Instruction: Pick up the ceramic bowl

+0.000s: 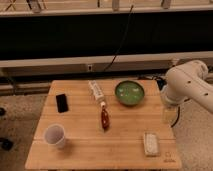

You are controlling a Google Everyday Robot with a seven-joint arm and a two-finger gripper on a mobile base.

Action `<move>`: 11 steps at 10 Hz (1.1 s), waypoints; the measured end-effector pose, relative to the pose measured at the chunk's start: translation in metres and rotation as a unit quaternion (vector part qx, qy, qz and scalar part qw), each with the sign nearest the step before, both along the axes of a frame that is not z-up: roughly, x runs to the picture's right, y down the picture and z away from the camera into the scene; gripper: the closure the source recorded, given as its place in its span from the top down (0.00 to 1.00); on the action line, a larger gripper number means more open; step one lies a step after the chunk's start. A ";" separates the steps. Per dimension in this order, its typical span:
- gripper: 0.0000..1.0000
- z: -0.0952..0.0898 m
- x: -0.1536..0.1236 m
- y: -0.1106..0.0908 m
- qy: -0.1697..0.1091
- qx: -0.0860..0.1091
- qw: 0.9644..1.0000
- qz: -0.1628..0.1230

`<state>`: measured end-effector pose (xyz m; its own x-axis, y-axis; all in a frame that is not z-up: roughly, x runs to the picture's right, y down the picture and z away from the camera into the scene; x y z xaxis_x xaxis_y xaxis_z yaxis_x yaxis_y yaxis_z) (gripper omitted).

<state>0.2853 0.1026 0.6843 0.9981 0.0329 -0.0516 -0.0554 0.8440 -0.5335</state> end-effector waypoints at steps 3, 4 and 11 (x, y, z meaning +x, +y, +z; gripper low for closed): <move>0.80 0.010 -0.003 -0.009 -0.002 0.004 1.000 -0.010; 0.80 0.020 -0.006 -0.018 -0.005 0.008 1.000 -0.016; 0.80 0.074 -0.022 -0.057 -0.019 0.021 0.998 -0.058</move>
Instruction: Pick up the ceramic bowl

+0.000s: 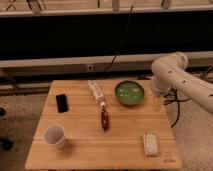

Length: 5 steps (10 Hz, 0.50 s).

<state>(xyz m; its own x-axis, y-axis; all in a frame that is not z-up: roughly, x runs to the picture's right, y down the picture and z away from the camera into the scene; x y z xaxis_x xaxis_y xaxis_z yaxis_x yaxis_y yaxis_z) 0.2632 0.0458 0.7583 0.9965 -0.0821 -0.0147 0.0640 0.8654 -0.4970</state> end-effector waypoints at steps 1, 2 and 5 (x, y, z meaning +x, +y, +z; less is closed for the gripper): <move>0.80 0.006 -0.003 -0.005 -0.003 0.002 1.000 -0.006; 0.80 0.013 -0.005 -0.009 -0.006 0.004 1.000 -0.010; 0.80 0.026 -0.007 -0.012 -0.013 0.008 1.000 -0.018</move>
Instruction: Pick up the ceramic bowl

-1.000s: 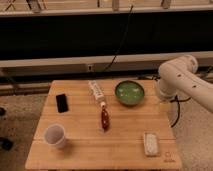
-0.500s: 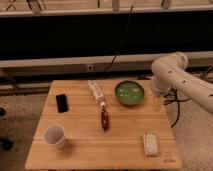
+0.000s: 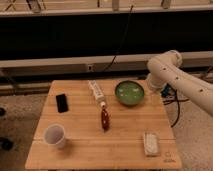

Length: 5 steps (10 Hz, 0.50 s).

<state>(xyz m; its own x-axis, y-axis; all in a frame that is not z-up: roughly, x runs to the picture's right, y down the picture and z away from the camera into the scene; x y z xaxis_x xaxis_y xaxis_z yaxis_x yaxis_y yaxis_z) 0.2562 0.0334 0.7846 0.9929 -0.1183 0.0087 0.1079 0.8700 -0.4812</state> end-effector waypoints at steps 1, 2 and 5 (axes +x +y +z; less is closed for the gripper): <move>0.80 0.008 -0.001 0.005 -0.004 -0.002 1.000 -0.003; 0.80 0.014 -0.004 0.008 -0.008 -0.003 1.000 -0.007; 0.80 0.028 -0.010 0.011 -0.020 -0.005 1.000 -0.015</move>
